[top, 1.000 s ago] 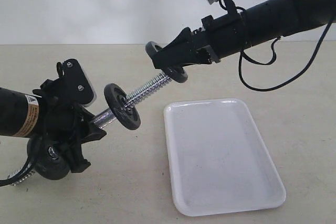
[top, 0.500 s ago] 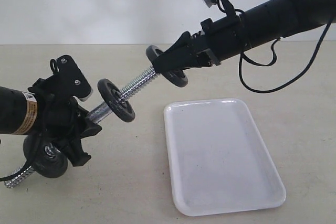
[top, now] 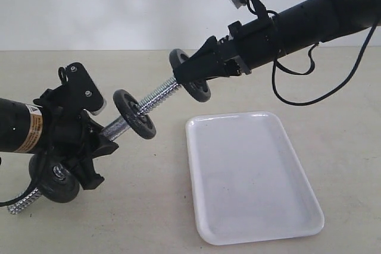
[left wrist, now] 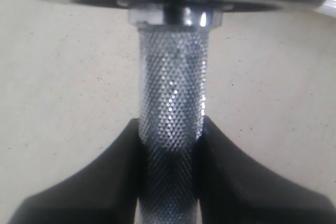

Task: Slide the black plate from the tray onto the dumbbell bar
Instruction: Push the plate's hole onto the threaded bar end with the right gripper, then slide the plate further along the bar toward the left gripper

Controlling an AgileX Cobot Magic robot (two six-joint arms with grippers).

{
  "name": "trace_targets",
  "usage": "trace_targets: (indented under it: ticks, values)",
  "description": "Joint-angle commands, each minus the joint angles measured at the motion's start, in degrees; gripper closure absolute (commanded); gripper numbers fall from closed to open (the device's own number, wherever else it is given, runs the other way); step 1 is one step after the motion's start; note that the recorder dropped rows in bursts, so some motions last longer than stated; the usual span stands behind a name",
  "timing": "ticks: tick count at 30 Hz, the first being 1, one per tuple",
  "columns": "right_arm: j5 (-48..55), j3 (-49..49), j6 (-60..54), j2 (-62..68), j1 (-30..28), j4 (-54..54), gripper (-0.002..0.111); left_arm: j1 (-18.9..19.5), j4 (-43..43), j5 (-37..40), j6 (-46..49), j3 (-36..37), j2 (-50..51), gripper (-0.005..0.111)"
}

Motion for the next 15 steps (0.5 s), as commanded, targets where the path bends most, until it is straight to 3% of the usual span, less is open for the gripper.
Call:
trace_targets:
  ticks: [1, 8, 15]
  values:
    - [1.86, -0.73, -0.77, -1.01, 0.07, 4.00, 0.108, -0.26, -0.81, -7.41, 1.25, -2.06, -2.84, 0.102]
    - [1.86, -0.73, -1.17, -1.01, 0.07, 4.37, 0.108, -0.26, 1.83, -8.58, 1.03, -2.08, -2.84, 0.102]
    - [1.86, -0.73, -1.17, -1.01, 0.07, 4.37, 0.108, -0.26, -0.72, -8.37, 0.87, -2.08, -2.84, 0.102]
